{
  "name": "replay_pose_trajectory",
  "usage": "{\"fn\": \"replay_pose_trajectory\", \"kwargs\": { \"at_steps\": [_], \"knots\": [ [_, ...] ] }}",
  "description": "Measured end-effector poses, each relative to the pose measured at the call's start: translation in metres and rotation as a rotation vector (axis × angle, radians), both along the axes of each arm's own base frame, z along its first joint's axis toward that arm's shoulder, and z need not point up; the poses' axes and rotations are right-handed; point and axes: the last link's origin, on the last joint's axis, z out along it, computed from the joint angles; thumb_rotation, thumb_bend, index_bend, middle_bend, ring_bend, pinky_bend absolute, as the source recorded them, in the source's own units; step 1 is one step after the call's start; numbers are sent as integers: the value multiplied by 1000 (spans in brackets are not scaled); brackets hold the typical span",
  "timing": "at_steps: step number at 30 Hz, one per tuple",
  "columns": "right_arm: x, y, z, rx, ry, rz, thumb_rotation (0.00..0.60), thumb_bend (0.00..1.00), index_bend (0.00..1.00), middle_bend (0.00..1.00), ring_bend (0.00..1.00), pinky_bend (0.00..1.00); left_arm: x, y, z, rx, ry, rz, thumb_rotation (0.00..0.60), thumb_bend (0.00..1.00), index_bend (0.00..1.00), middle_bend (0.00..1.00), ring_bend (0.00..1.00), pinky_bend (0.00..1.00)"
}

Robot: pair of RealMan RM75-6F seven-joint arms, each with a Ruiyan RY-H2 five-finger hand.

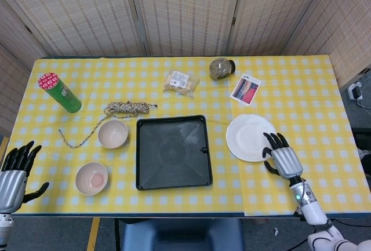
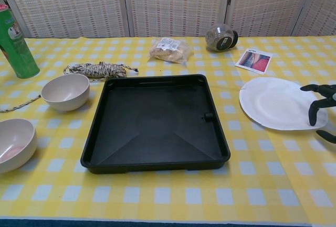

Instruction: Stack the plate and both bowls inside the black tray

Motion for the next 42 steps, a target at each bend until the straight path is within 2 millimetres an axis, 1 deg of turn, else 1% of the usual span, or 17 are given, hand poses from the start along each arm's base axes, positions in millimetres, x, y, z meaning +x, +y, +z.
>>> {"fn": "replay_pose_trajectory", "kwargs": {
  "at_steps": [7,11,16,19,22,26,31,34,42],
  "knots": [
    [4,-6,-6,-4,-3,5,600,431,517,76,62,0,0,-1,0,-2,1,-1,600,265,0,0,0,0],
    [6,-10,-12,-5,3,7,600,446,519,94,78,0,0,-1,0,-5,2,0,600,265,0,0,0,0],
    [8,-13,-13,-17,-6,18,600,491,594,164,114,0,0,-1,0,-8,9,1,600,265,0,0,0,0],
    [9,-15,-13,-26,-20,21,600,500,647,204,128,0,0,0,-2,-18,12,-2,600,265,0,0,0,0],
    [8,-17,-10,-43,-30,22,600,500,672,224,137,0,0,0,-3,-25,15,-5,600,266,0,0,0,0],
    [7,-21,-4,-75,-42,20,600,500,675,225,138,0,-1,2,-4,-25,20,1,600,265,0,0,0,0],
    [11,-22,6,-122,-64,47,600,501,675,225,139,0,-2,3,-3,-19,20,7,600,265,0,0,0,0],
    [16,-21,14,-153,-85,80,600,500,675,226,138,0,-2,2,-4,-21,19,4,600,265,0,0,0,0],
    [43,-15,31,-201,-119,204,600,500,675,226,138,0,0,1,-4,-28,14,-2,600,265,0,0,0,0]
  ]
}}
